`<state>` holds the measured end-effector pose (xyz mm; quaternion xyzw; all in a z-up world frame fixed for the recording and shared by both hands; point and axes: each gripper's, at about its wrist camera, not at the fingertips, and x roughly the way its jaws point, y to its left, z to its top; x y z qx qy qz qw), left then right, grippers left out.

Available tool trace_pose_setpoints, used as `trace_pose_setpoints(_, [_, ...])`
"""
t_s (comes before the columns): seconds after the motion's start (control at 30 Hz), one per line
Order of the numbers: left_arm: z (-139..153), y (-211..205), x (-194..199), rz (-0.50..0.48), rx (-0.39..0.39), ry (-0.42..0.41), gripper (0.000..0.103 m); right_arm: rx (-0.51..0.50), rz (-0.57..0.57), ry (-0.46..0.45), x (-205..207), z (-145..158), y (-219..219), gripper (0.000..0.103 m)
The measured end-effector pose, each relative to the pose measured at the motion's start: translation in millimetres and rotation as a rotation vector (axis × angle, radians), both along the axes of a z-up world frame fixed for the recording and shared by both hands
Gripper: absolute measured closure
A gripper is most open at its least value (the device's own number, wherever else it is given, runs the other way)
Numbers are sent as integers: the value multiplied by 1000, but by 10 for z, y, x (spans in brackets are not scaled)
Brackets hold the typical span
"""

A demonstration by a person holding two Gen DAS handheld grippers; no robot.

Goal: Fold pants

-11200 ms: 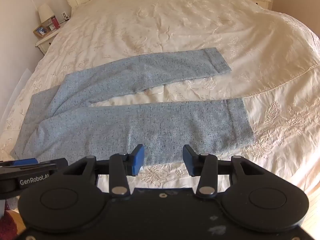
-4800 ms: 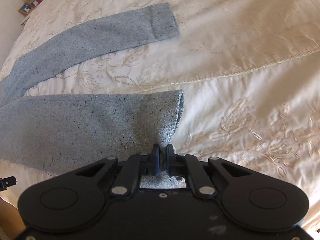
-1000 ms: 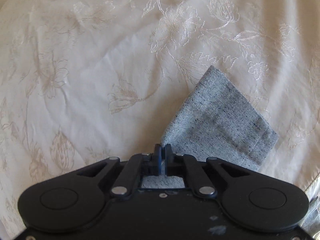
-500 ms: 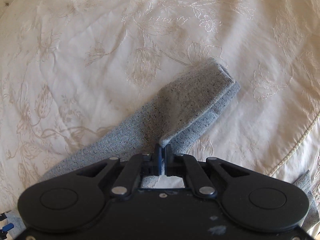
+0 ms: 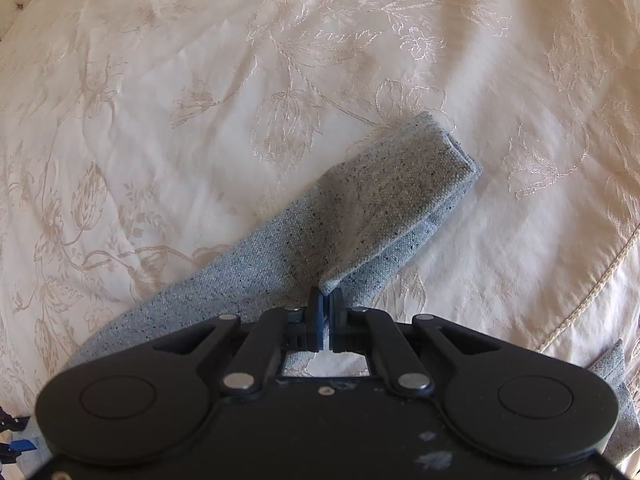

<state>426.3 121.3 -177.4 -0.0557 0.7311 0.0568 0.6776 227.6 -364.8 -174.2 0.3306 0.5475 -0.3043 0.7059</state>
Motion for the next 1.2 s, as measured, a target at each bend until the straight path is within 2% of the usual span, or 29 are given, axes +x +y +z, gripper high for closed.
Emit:
trace_pose_setpoints(0.03, [32, 8, -24, 26, 0, -21, 87, 3, 1, -7, -7, 15, -10, 101])
trace_pose_setpoints(0.1, [219, 61, -125, 74, -30, -121, 92, 3, 8, -34, -38, 85, -29, 101])
trace_pose_setpoints(0.3, [976, 103, -707, 18, -47, -354, 93, -41, 107, -162, -228, 609, 18, 101])
trace_pose_setpoints(0.43, [1333, 242, -1220, 68, -107, -448, 93, -60, 148, -249, -503, 1003, 57, 101])
trace_pose_setpoints(0.57, [1514, 317, -1804, 86, -113, -509, 93, -65, 181, -299, -924, 1262, 89, 101])
trace_pose_setpoints(0.67, [1516, 376, -2327, 103, -91, -516, 93, -68, 206, -291, -1263, 1317, 125, 101])
trace_pose_setpoints(0.73, [1475, 417, -2657, 115, -81, -488, 93, -79, 221, -264, -1479, 1299, 178, 101])
trace_pose_setpoints(0.87, [1025, 427, -3059, 133, -53, -377, 94, -65, 232, -186, -1890, 1031, 325, 101])
trace_pose_setpoints(1.03, [423, 456, -3143, 139, -20, -260, 94, -33, 187, -102, -2260, 555, 478, 101])
trace_pose_setpoints(1.2, [239, 472, -2980, 85, -29, -227, 94, -56, 145, -122, -2464, 380, 579, 101])
